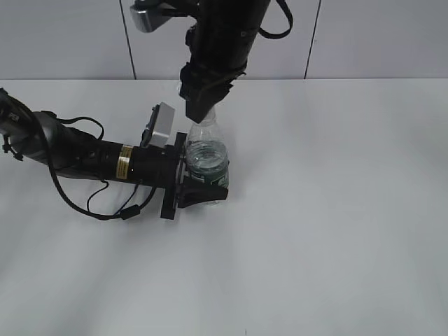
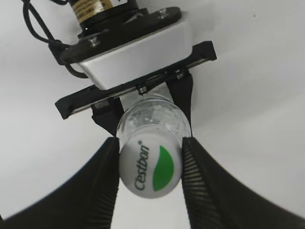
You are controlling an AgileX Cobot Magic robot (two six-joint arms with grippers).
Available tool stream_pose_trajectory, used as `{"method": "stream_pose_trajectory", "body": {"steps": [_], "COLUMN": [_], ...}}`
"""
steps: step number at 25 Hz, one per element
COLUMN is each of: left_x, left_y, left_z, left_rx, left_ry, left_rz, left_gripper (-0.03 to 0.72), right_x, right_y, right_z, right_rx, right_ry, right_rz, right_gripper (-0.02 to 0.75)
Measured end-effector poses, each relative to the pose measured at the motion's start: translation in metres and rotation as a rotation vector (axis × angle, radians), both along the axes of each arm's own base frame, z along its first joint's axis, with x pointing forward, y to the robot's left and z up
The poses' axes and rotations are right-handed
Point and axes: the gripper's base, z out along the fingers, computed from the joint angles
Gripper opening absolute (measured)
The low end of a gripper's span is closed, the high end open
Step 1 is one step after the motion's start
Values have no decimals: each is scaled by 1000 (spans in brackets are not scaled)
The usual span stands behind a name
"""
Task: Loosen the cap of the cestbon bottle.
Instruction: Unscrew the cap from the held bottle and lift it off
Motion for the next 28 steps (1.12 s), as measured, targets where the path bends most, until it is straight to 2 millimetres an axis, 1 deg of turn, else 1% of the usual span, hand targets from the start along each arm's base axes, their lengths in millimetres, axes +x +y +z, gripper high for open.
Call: {"method": "stream_pose_trajectory", "body": {"steps": [7, 15, 21, 28], "left_x": [0, 1, 1, 1], "left_y": [0, 0, 0, 0], "left_z": [0, 0, 0, 0], "left_rx": [1, 4, 4, 4], "left_ry": [2, 12, 12, 12], "left_rz": [3, 11, 11, 11], "left_gripper": [412, 412, 412, 412], "right_x": [1, 2, 1, 1], "right_y": [-1, -2, -2, -2], "right_z": [1, 1, 1, 4], "right_rx": [-44, -92, -94, -94], "right_ry": [-99, -174, -190, -194], "right_rz": [263, 447, 504, 511], "right_gripper": [302, 300, 300, 298]}}
